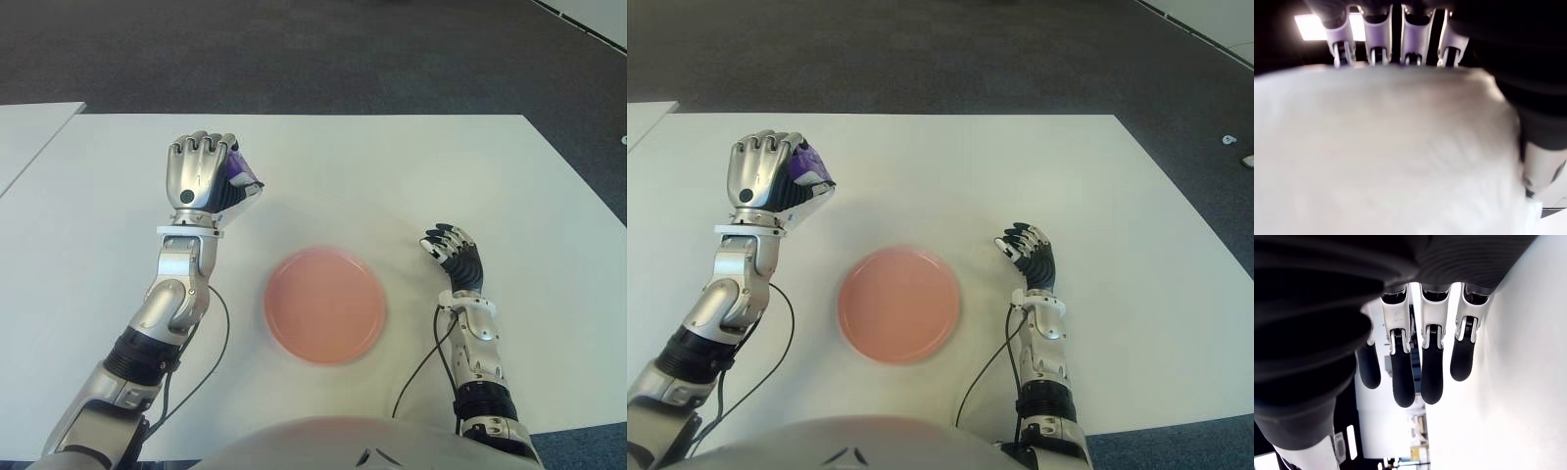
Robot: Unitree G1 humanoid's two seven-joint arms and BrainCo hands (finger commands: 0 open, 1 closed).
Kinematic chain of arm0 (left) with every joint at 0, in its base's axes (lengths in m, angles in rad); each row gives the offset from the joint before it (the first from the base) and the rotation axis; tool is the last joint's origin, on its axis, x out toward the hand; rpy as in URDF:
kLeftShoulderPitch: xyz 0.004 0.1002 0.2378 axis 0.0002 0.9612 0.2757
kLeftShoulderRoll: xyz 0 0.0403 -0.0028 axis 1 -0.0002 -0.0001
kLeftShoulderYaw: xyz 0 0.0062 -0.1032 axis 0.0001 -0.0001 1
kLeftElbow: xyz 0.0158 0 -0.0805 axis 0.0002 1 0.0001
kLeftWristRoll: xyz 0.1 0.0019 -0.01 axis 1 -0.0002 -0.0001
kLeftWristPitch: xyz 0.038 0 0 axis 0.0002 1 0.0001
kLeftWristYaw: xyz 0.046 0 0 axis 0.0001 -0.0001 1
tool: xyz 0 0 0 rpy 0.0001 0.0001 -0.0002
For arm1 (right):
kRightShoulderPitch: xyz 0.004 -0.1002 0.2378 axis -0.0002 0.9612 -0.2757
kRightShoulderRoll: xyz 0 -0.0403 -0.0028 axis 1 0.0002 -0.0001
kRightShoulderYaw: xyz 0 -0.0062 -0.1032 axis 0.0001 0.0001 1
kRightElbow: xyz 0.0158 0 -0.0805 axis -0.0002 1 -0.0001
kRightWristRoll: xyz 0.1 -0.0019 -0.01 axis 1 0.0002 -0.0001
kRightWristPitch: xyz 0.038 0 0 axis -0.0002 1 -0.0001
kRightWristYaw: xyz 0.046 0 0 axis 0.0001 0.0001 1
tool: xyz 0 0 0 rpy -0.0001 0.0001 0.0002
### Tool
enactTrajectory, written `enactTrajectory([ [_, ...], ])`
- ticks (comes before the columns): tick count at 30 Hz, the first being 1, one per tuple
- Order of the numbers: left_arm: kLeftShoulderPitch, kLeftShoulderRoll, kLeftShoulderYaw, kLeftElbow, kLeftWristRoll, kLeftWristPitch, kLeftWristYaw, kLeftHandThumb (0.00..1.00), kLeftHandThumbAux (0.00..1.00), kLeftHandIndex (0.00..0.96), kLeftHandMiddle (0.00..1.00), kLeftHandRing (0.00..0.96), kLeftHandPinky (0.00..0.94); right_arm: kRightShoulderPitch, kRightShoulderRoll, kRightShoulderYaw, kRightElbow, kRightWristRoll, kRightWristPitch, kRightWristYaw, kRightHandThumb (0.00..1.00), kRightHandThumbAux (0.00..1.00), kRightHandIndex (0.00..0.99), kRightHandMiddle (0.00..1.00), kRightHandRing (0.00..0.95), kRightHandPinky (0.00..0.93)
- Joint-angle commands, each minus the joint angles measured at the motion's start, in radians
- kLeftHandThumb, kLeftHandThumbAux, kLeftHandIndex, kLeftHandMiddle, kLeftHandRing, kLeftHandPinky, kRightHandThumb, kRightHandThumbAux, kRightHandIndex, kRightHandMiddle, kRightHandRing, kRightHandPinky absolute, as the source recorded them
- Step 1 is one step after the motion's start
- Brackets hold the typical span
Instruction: Put the tissue paper into the plate.
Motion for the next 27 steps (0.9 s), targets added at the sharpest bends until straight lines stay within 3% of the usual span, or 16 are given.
enactTrajectory([
  [1,0.024,-0.015,-0.007,-0.028,0.030,-0.006,-0.035,0.857,0.663,0.410,0.553,0.867,0.863,0.059,0.028,0.007,0.092,0.004,0.067,0.002,0.463,0.821,0.328,0.460,0.419,0.267],
  [11,0.035,-0.027,-0.012,-0.041,0.062,-0.028,-0.040,0.857,0.663,0.408,0.549,0.869,0.862,0.049,0.034,0.013,0.111,-0.006,0.061,-0.009,0.465,0.805,0.341,0.454,0.409,0.284],
  [19,0.037,-0.040,-0.014,-0.053,0.072,-0.047,-0.044,0.856,0.663,0.408,0.550,0.868,0.863,0.033,0.037,0.023,0.126,-0.014,0.067,-0.017,0.470,0.807,0.328,0.455,0.391,0.202],
  [27,0.028,-0.067,-0.025,-0.073,0.120,-0.046,-0.043,0.857,0.663,0.409,0.549,0.879,0.873,-0.008,0.041,0.022,0.195,-0.018,0.043,-0.025,0.457,0.800,0.331,0.450,0.381,0.205],
])
